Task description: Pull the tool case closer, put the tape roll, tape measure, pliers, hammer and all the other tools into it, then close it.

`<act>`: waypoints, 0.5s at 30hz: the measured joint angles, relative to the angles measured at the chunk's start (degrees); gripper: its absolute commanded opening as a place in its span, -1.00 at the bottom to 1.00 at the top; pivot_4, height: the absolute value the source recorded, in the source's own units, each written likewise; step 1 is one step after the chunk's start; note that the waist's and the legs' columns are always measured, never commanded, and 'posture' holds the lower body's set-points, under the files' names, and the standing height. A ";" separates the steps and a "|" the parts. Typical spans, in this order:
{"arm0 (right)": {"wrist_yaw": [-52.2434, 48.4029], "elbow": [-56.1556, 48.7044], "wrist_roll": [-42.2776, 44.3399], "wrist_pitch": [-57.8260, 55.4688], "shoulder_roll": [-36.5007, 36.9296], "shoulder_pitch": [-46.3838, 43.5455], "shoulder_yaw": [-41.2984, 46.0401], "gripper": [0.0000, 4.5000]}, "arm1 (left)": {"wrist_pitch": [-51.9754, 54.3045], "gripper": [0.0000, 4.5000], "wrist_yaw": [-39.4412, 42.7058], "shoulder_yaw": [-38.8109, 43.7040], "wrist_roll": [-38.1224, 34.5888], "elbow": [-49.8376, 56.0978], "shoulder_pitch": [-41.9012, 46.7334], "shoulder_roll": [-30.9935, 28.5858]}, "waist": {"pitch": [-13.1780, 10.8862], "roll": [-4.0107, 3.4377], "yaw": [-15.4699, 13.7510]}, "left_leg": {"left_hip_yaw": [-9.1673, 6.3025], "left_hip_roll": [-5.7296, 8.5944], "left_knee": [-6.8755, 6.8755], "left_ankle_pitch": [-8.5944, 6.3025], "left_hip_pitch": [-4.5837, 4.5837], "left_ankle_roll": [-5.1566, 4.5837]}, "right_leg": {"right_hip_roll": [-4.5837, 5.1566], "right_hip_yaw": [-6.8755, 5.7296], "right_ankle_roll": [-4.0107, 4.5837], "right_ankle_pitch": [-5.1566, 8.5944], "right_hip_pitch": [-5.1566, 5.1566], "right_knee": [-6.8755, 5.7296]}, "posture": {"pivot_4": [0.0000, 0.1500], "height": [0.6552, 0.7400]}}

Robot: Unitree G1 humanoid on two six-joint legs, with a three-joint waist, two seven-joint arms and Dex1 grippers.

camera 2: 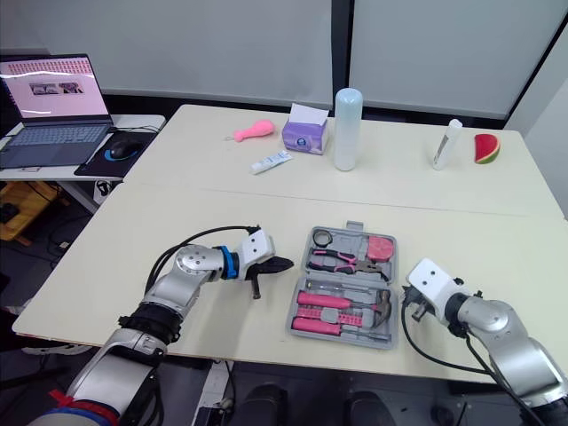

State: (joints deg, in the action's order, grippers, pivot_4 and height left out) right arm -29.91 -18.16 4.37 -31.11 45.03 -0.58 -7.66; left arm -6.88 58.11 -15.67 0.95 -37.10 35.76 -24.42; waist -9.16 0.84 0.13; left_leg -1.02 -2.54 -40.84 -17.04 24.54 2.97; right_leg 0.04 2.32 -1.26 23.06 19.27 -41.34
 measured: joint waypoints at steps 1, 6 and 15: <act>0.01 1.30 -0.82 0.28 -0.63 -0.49 -0.62 -0.89 | -0.24 -1.00 -0.12 -0.02 0.33 -0.95 0.26 0.59 | 0.00 0.00 0.01 | 0.00 0.00 0.00 0.00 0.00 0.00 | 0.00 -0.01 0.00 0.00 0.00 -0.02 | 1.00 0.06; -0.78 5.68 -2.79 1.38 -2.62 -2.53 -2.31 -0.99 | -1.45 -1.00 -0.13 -0.34 1.83 -3.56 1.26 2.34 | 0.00 0.00 0.02 | 0.04 -0.01 0.00 0.01 0.00 0.02 | 0.00 -0.01 0.00 0.00 0.06 -0.10 | 1.00 0.06; -2.83 8.27 -3.93 2.19 -5.62 -4.19 -3.07 -0.99 | -1.29 -1.00 0.76 -1.04 3.68 -4.25 1.27 2.85 | 0.00 0.00 0.14 | 0.07 -0.03 -0.03 0.02 -0.04 0.03 | 0.01 -0.02 0.00 0.00 0.11 -0.31 | 1.00 0.06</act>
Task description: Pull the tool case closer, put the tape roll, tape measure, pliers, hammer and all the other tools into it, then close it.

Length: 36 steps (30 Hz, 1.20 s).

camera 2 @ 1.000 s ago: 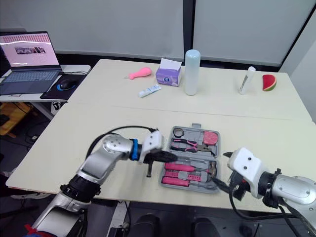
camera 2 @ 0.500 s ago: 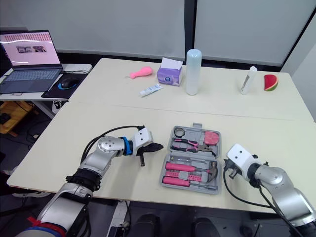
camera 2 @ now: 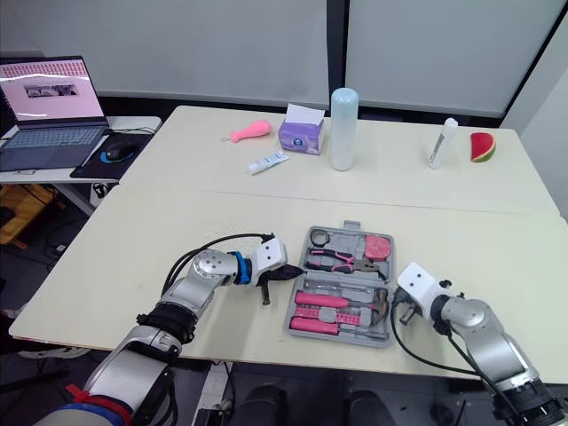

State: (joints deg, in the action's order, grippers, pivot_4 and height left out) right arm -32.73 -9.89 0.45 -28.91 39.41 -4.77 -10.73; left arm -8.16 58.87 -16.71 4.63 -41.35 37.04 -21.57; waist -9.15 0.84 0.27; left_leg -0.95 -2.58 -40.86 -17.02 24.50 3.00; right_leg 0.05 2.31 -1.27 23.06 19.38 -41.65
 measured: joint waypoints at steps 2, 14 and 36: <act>-0.42 0.15 -0.28 0.36 -0.48 -0.24 -0.12 -0.99 | 0.15 -1.00 0.14 0.00 0.00 0.10 0.00 0.01 | 0.00 0.00 0.00 | 0.00 0.00 0.00 0.00 0.00 0.00 | 0.00 0.00 0.00 0.00 0.00 0.00 | 1.00 0.06; -3.61 3.08 -2.13 4.01 -1.51 -1.86 -0.18 -0.99 | 2.99 -1.00 1.83 0.05 -0.05 1.95 -0.38 1.11 | 0.00 0.00 0.01 | 0.03 -0.01 -0.02 0.00 -0.02 0.01 | 0.01 0.00 0.00 0.00 0.00 -0.03 | 1.00 0.06; -7.76 2.12 -3.86 6.04 -2.05 -0.74 -0.40 -0.99 | 10.61 -1.00 6.84 0.32 -0.16 14.15 -6.40 -2.07 | 0.00 -0.01 0.10 | -0.01 -0.04 -0.01 0.00 -0.03 0.01 | 0.03 0.03 0.00 0.00 0.00 -0.03 | 1.00 0.06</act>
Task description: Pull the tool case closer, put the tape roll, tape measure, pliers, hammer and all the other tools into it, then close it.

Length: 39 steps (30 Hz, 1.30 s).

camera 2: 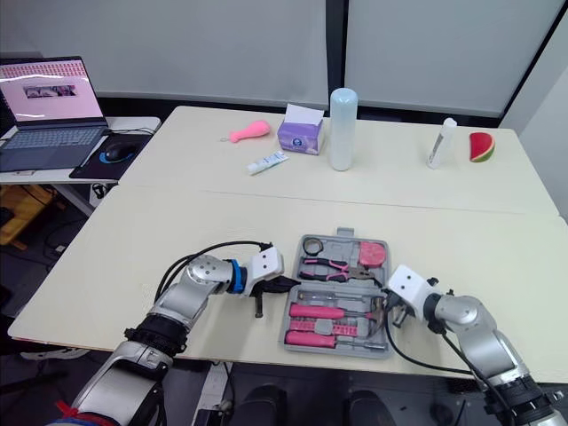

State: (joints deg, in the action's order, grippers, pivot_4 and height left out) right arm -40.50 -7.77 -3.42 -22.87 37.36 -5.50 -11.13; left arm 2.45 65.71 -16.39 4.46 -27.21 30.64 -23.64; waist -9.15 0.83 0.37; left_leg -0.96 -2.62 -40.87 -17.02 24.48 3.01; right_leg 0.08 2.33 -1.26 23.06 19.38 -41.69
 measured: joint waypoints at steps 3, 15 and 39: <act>-0.43 -0.73 -0.01 -0.24 -0.06 0.61 0.03 -0.99 | 1.01 -1.00 0.09 0.00 -0.01 1.92 -1.07 -0.41 | 0.00 0.00 -0.01 | -0.01 0.00 0.00 0.00 0.00 0.00 | 0.00 0.02 0.00 0.00 0.00 0.00 | 1.00 0.06; -1.31 -2.30 -0.09 -0.83 -0.06 1.71 -0.20 -0.99 | 3.46 -1.00 0.42 0.03 -0.23 6.64 -3.93 -1.73 | 0.01 -0.02 0.02 | -0.03 -0.01 0.01 0.00 -0.02 -0.01 | 0.00 0.03 0.00 0.00 -0.02 0.00 | 1.00 0.06; -0.11 -6.66 -0.88 -3.90 -0.13 4.47 1.29 -0.99 | 4.51 -1.00 -0.16 0.16 -1.89 7.15 -4.41 -2.69 | 0.01 -0.01 -0.12 | -0.06 0.00 0.01 -0.01 -0.02 -0.01 | 0.01 0.04 0.00 0.00 -0.03 0.00 | 1.00 0.06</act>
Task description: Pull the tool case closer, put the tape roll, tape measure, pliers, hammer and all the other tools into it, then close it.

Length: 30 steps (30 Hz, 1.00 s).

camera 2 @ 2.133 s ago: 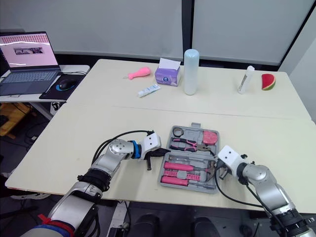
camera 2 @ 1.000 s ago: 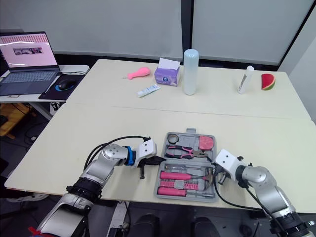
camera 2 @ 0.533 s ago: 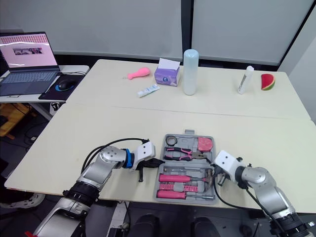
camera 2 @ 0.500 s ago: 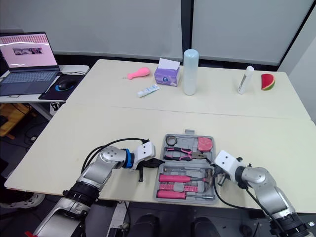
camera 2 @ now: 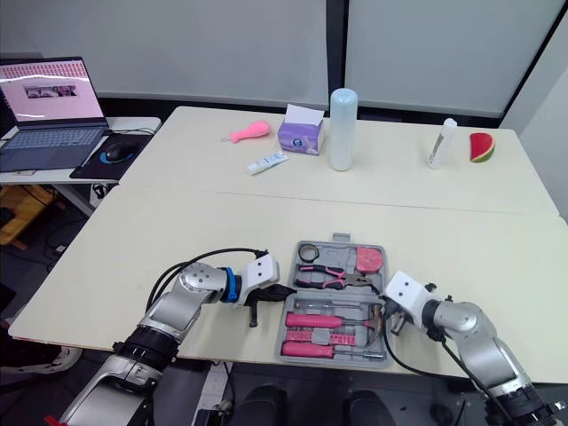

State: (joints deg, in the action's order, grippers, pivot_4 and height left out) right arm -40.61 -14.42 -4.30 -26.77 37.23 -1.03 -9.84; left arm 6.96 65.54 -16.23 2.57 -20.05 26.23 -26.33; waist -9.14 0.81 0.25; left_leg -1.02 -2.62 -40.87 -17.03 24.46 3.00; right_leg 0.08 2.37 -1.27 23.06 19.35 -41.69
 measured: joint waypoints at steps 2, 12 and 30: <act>0.77 -2.41 0.16 -1.42 0.11 1.87 1.31 -0.99 | -0.11 -1.00 -0.19 0.83 -0.71 -0.27 0.06 -0.53 | 0.00 0.00 0.02 | 0.01 0.00 0.00 0.00 0.00 0.00 | 0.00 0.01 0.00 0.00 0.00 0.00 | 1.00 0.06; 5.26 -13.75 3.53 -3.46 -1.01 13.39 15.51 -0.99 | -1.10 -1.00 8.00 5.54 -11.60 13.61 -2.53 -6.61 | 0.01 -0.02 0.04 | 0.00 0.01 0.04 0.01 0.00 0.01 | 0.00 0.01 0.00 0.00 -0.04 0.03 | 1.00 0.06; 6.26 -19.55 11.40 -10.26 -4.49 13.28 14.00 -0.99 | -10.48 -1.00 9.77 -13.02 -1.66 8.42 -2.23 0.48 | 0.02 -0.06 0.04 | 0.03 0.04 0.05 -0.10 -0.10 -0.18 | -0.24 0.08 0.00 0.00 -0.12 0.04 | 1.00 0.06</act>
State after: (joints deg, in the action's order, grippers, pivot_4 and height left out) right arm -34.34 -33.97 7.10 -37.03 32.74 12.24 4.17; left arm -3.52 75.32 -29.25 0.91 -11.64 24.00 -25.86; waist -9.12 0.76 0.28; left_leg -0.99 -2.58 -40.82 -17.12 24.36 2.82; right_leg -0.15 2.45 -1.27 23.06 19.23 -41.65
